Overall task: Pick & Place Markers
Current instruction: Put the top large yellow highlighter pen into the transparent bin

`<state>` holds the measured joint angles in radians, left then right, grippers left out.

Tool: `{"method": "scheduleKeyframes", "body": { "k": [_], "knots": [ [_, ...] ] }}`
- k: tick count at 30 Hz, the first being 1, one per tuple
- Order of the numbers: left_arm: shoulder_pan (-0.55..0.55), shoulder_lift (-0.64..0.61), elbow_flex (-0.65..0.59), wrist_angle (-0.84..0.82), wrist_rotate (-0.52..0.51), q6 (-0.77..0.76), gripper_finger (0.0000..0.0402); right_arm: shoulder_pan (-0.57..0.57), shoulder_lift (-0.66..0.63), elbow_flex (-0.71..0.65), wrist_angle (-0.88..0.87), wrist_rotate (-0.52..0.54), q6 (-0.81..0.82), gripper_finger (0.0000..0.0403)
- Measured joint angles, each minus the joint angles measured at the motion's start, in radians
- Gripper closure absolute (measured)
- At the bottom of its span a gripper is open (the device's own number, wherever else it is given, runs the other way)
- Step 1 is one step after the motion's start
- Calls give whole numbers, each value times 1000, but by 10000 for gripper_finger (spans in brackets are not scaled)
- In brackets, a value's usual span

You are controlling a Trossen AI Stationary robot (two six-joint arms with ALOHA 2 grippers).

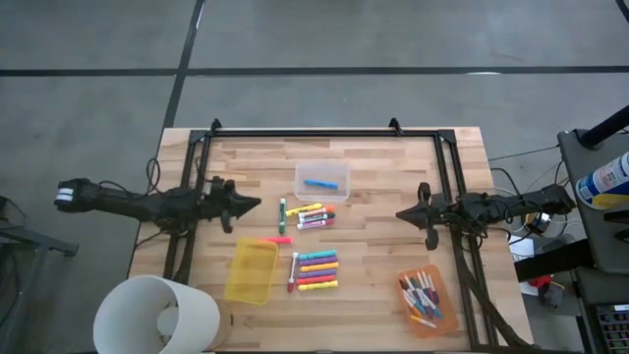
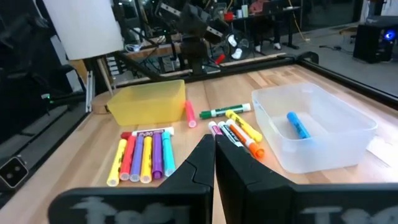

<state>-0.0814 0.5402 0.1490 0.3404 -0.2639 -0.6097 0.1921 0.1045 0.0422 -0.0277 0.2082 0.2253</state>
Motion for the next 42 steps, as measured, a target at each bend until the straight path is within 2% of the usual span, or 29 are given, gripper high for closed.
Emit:
{"method": "scheduleKeyframes", "body": {
  "k": [4, 7, 15, 19, 23, 28, 42],
  "knots": [
    [21, 193, 162, -125, -29, -4, 401, 0, 6, 0, 0, 0, 0, 394],
    [40, 361, 303, -253, 7, 40, 389, 0, 9, 0, 0, 0, 0, 394],
    [74, 744, 700, -742, 25, 160, 281, 0, 12, 0, 1, 0, 0, 394],
    [74, 872, 813, -741, 55, 221, 259, 0, 16, 0, 1, 0, 0, 394],
    [75, 989, 873, -831, 90, 261, 258, 0, 17, 0, 2, 1, 0, 394],
    [89, 1070, 906, -910, 60, 299, 258, 0, 17, 0, 2, 1, 0, 394],
    [134, 1224, 904, -873, 8, 435, 258, 0, 18, 0, 2, 1, 0, 394]
  ]
}}
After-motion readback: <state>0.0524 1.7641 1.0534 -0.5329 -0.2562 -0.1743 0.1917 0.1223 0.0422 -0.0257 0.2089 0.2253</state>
